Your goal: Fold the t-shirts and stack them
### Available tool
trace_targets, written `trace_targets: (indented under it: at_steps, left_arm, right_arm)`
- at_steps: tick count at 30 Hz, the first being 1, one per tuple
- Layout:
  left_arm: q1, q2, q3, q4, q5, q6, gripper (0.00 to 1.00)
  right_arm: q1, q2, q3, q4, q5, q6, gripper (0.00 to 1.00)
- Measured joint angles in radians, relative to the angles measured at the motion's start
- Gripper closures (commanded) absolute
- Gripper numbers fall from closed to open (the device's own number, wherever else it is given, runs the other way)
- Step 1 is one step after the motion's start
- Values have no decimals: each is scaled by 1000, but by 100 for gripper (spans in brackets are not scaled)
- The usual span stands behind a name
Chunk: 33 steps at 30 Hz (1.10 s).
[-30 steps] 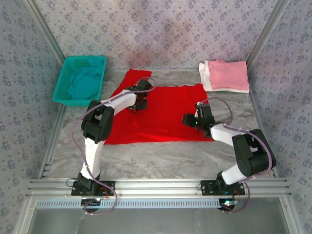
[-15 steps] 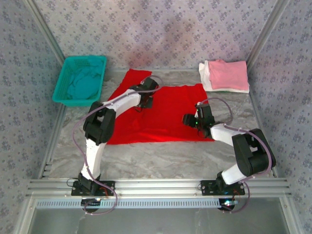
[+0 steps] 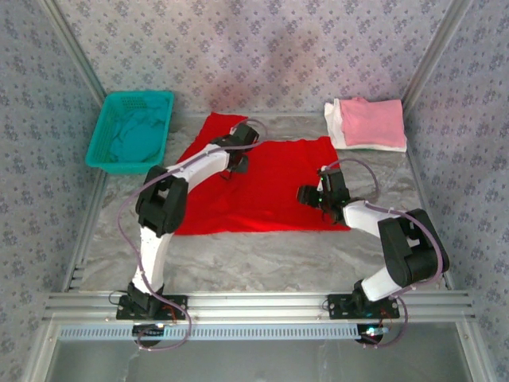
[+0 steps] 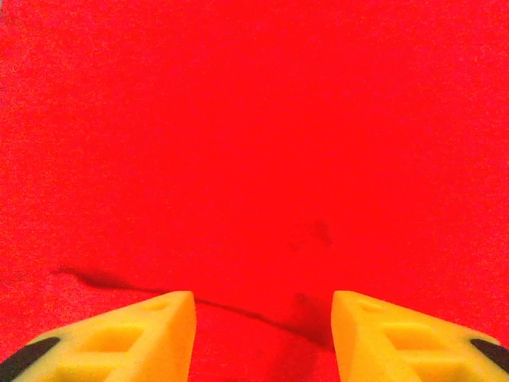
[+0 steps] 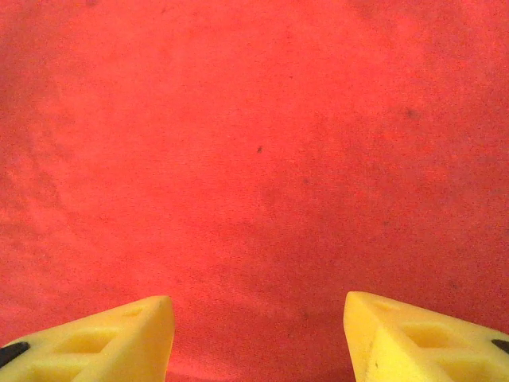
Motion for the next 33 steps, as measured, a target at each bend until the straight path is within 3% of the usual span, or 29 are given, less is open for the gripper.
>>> trace_targets:
  at_steps: [1, 5, 10, 19, 33]
  left_arm:
    - [0, -35, -47, 14, -3, 2, 45]
    - [23, -197, -208, 55, 2, -5, 47]
    - [124, -383, -421, 143, 42, -48, 51]
    - [155, -482, -780, 141, 108, -150, 52]
    - [189, -567, -917, 204, 140, -223, 48]
  right_arm:
    - [0, 0, 0, 0, 0, -1, 39]
    - [-1, -5, 0, 0, 2, -22, 43]
    - [-1, -16, 25, -58, 0, -64, 56]
    - [48, -31, 74, -233, -27, -65, 75]
    - [-86, -11, 27, -319, -2, 39, 81]
